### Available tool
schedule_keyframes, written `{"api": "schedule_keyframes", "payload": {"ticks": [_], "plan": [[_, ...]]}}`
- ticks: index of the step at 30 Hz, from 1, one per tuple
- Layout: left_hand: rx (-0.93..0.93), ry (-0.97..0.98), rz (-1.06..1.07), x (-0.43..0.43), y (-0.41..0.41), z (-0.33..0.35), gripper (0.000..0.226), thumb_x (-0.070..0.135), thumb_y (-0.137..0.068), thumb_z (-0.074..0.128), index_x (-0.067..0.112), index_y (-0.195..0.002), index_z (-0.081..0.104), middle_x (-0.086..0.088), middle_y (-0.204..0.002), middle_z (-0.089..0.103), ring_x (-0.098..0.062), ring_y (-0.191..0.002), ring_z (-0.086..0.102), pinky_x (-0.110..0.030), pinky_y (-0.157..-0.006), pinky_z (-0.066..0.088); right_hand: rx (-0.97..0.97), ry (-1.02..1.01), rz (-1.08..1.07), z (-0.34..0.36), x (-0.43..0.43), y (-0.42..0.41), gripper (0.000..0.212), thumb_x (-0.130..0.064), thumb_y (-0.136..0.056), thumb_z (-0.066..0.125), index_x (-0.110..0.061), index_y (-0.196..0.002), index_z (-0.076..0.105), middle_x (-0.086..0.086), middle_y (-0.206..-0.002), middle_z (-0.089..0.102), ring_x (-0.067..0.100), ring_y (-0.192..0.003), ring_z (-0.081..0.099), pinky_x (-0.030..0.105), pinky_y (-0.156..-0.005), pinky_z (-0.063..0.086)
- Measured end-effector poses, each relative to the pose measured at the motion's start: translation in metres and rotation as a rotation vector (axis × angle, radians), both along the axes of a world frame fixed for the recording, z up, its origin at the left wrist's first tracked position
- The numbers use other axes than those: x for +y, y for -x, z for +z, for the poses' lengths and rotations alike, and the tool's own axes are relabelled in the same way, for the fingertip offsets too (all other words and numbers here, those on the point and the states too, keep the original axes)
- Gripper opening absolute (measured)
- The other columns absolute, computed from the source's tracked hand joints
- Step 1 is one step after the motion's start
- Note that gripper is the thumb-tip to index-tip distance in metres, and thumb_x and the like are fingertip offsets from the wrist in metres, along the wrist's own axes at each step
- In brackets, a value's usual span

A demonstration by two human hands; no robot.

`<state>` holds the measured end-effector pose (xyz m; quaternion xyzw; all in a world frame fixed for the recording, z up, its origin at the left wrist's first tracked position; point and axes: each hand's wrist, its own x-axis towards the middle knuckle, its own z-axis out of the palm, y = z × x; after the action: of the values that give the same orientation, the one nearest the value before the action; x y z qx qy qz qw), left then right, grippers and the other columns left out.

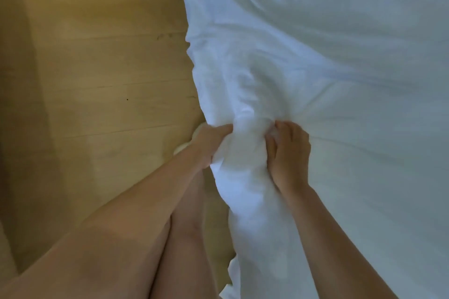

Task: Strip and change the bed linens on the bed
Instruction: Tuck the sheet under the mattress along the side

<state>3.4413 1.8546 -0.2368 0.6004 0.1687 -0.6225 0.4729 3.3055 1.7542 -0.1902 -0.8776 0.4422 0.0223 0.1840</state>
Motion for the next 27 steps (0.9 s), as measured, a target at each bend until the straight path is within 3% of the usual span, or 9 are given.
{"api": "schedule_keyframes", "payload": {"ticks": [4, 8, 12, 13, 14, 15, 17, 23, 27], "plan": [[-0.197, -0.138, -0.027, 0.071, -0.054, 0.021, 0.071, 0.042, -0.026, 0.094, 0.016, -0.087, 0.069, -0.002, -0.079, 0.074, -0.010, -0.067, 0.071, -0.023, -0.049, 0.054, -0.071, -0.009, -0.081, 0.016, 0.009, 0.024, 0.042, -0.024, -0.089, 0.047, 0.003, -0.119, 0.057, 0.024, -0.118, 0.057, 0.035, -0.112, 0.047, 0.039, -0.094, 0.033], [-0.585, -0.474, -0.242, 0.066, -0.044, -0.019, 0.072, 0.036, -0.069, 0.083, 0.008, -0.126, 0.049, -0.014, -0.119, 0.061, -0.030, -0.105, 0.062, -0.039, -0.083, 0.053, 0.241, -0.193, 0.020, 0.014, 0.040, 0.079, 0.054, -0.028, -0.090, 0.060, -0.001, -0.135, 0.047, 0.022, -0.143, 0.040, 0.037, -0.136, 0.033, 0.045, -0.111, 0.023], [-0.146, -0.185, -0.095, 0.038, 0.027, -0.058, 0.034, 0.021, -0.087, 0.068, 0.000, -0.112, 0.061, -0.028, -0.110, 0.064, -0.032, -0.088, 0.067, -0.031, -0.081, 0.055, 0.332, -0.239, 0.056, 0.006, 0.071, 0.115, 0.071, -0.044, -0.085, 0.064, -0.014, -0.143, 0.037, 0.014, -0.154, 0.025, 0.030, -0.144, 0.016, 0.042, -0.114, 0.010], [-0.060, -0.172, -0.127, 0.043, 0.042, -0.063, 0.026, 0.023, -0.089, 0.065, 0.005, -0.107, 0.064, -0.022, -0.125, -0.004, -0.046, -0.099, 0.056, -0.043, -0.093, -0.003, 0.326, -0.244, 0.047, 0.004, 0.074, 0.120, 0.072, -0.045, -0.085, 0.063, -0.015, -0.144, 0.036, 0.014, -0.154, 0.024, 0.030, -0.144, 0.015, 0.042, -0.114, 0.009], [0.004, -0.187, -0.147, 0.052, 0.055, -0.068, 0.014, 0.026, -0.090, 0.063, 0.013, -0.095, 0.064, 0.026, -0.063, 0.031, -0.017, -0.073, 0.062, -0.019, -0.045, 0.017, 0.315, -0.240, 0.042, 0.002, 0.077, 0.123, 0.071, -0.046, -0.085, 0.061, -0.015, -0.144, 0.036, 0.015, -0.153, 0.025, 0.031, -0.144, 0.016, 0.043, -0.114, 0.010], [0.072, -0.186, -0.130, 0.060, 0.068, -0.075, 0.008, 0.027, -0.089, 0.063, 0.019, -0.090, 0.061, 0.019, -0.066, 0.044, 0.002, -0.059, 0.036, -0.020, -0.051, 0.028, 0.296, -0.233, 0.038, 0.000, 0.079, 0.126, 0.071, -0.045, -0.084, 0.059, -0.014, -0.143, 0.038, 0.016, -0.152, 0.027, 0.033, -0.143, 0.018, 0.044, -0.114, 0.011], [0.127, -0.143, -0.082, 0.071, 0.089, -0.086, 0.008, 0.022, -0.088, 0.064, 0.019, -0.095, 0.062, 0.011, -0.086, 0.063, -0.010, -0.087, 0.056, -0.018, -0.066, 0.044, 0.245, -0.218, 0.040, -0.002, 0.081, 0.130, 0.070, -0.039, -0.078, 0.057, -0.010, -0.141, 0.042, 0.021, -0.149, 0.032, 0.038, -0.140, 0.024, 0.047, -0.112, 0.015], [-0.281, -0.203, -0.438, 0.049, 0.099, -0.091, 0.034, 0.010, -0.093, 0.048, 0.018, -0.061, 0.044, 0.003, -0.059, 0.043, -0.007, -0.053, 0.040, -0.006, -0.035, 0.029, 0.141, -0.134, 0.052, -0.010, 0.086, 0.153, 0.065, -0.027, -0.080, 0.068, -0.002, -0.136, 0.047, 0.026, -0.144, 0.037, 0.044, -0.135, 0.032, 0.053, -0.108, 0.024], [-0.157, -0.121, -0.212, 0.075, 0.098, -0.086, 0.016, 0.027, -0.075, 0.070, 0.013, -0.072, 0.061, -0.004, -0.062, 0.062, -0.013, -0.054, 0.059, -0.011, -0.044, 0.043, 0.103, -0.146, 0.068, -0.014, 0.092, 0.169, 0.063, -0.025, -0.080, 0.069, -0.002, -0.135, 0.047, 0.025, -0.145, 0.035, 0.043, -0.136, 0.030, 0.054, -0.108, 0.024]]}}
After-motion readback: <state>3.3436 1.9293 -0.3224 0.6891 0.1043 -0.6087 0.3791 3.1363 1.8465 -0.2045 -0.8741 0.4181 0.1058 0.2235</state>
